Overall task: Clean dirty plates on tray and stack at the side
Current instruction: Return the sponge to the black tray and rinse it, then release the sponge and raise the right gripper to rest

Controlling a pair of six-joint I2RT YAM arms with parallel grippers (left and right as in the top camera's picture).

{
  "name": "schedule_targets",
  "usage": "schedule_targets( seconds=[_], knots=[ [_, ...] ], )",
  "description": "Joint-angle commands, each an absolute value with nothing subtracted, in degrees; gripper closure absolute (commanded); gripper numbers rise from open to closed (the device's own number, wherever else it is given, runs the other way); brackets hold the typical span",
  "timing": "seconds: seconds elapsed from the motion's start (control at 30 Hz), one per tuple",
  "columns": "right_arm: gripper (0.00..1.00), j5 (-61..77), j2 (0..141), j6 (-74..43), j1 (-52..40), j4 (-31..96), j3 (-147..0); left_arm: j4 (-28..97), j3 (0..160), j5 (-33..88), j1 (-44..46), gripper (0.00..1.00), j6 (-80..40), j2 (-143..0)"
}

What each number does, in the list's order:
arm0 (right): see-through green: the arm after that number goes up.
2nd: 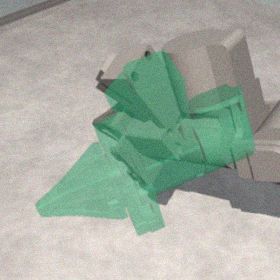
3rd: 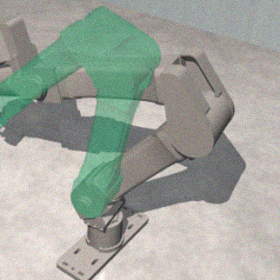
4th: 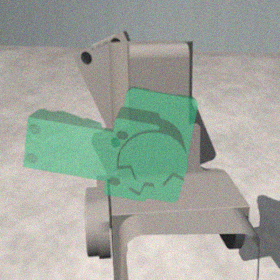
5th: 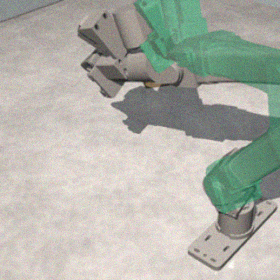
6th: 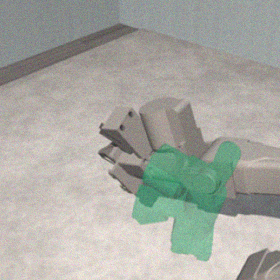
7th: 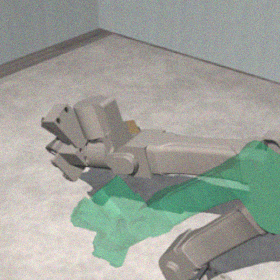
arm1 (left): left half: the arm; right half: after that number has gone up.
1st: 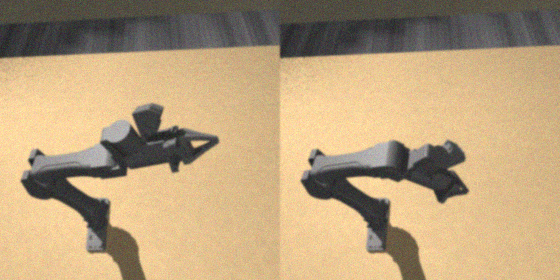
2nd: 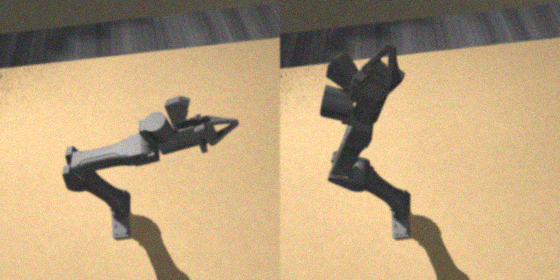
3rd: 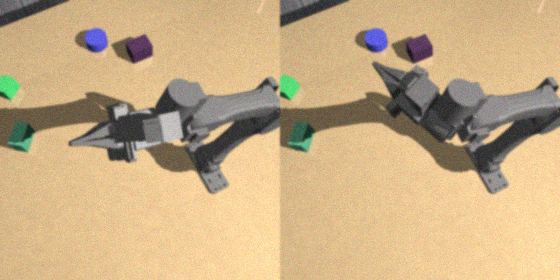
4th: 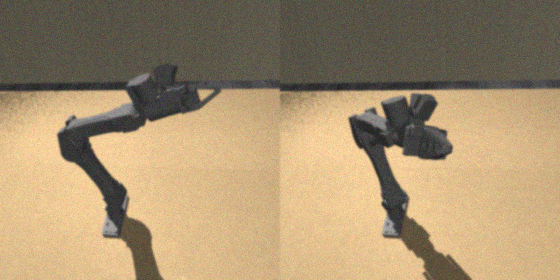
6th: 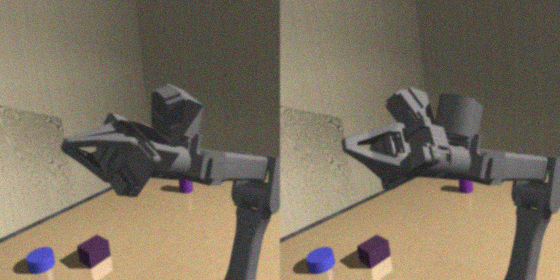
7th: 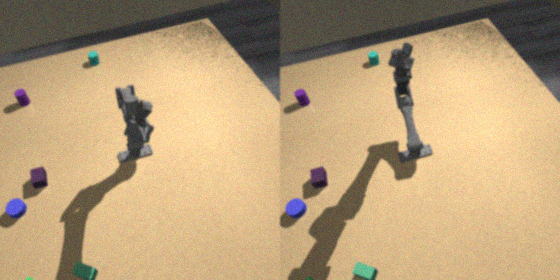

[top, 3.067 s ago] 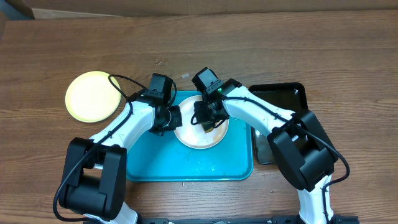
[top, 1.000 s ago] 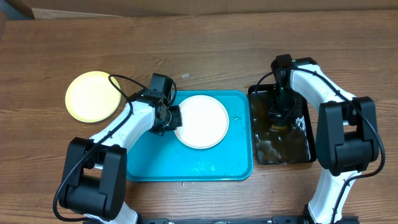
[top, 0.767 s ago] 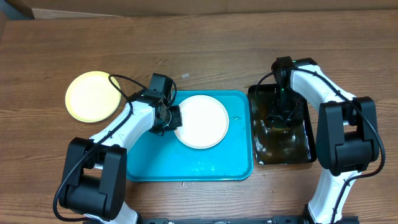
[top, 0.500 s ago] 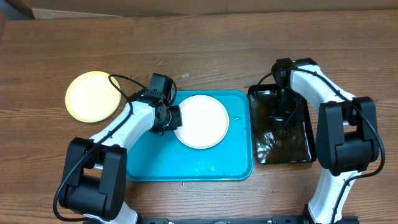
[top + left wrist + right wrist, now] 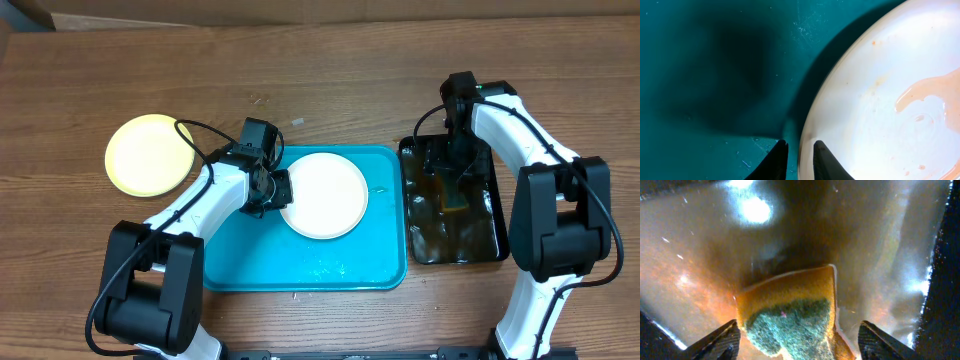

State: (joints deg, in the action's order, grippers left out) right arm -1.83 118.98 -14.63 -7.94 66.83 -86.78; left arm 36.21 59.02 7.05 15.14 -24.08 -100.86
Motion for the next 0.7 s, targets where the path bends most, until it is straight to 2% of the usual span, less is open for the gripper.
schedule_targets(
  seconds=[0.0, 0.03, 0.07, 0.1, 0.13, 0.2, 0.33, 0.5, 0.57, 0.67],
  knots=[
    [0.32, -1.2, 118.1, -14.8, -7.9, 65.3, -86.5, 36.1, 59.4, 7.5, 15.0, 0.8, -24.4, -101.3],
    [0.43, -1.2, 118.1, -14.8, -7.9, 64.6, -86.1, 36.1, 59.4, 7.5, 15.0, 0.82, -24.4, -101.3],
    [0.62, -1.2, 118.1, -14.8, -7.9, 64.1, -86.0, 36.1, 59.4, 7.5, 15.0, 0.83, -24.4, -101.3],
    [0.67, -1.2, 118.1, -14.8, -7.9, 63.6, -85.9, 36.1, 59.4, 7.5, 15.0, 0.83, -24.4, -101.3],
    [0.68, -1.2, 118.1, -14.7, -7.9, 63.2, -86.0, 36.1, 59.4, 7.5, 15.0, 0.83, -24.4, -101.3],
    [0.53, -1.2, 118.0, -14.8, -7.8, 63.8, -87.3, 36.1, 59.4, 7.5, 15.0, 0.79, -24.2, -101.3],
    [0.39, -1.7, 117.8, -13.0, -7.7, 69.1, -93.4, 36.1, 59.4, 7.4, 15.0, 0.68, -24.2, -101.3],
    [0.36, -2.5, 117.7, -13.4, -5.6, 74.8, -102.2, 36.2, 59.4, 7.5, 15.0, 0.67, -24.2, -101.3],
    [0.32, -2.5, 117.8, -13.7, -2.7, 75.8, -105.1, 36.4, 59.3, 7.5, 15.1, 0.65, -24.2, -101.3],
    [0.31, -1.9, 117.8, -13.7, 1.6, 75.5, -105.7, 36.6, 58.9, 7.0, 15.5, 0.66, -24.2, -101.3]
  ],
)
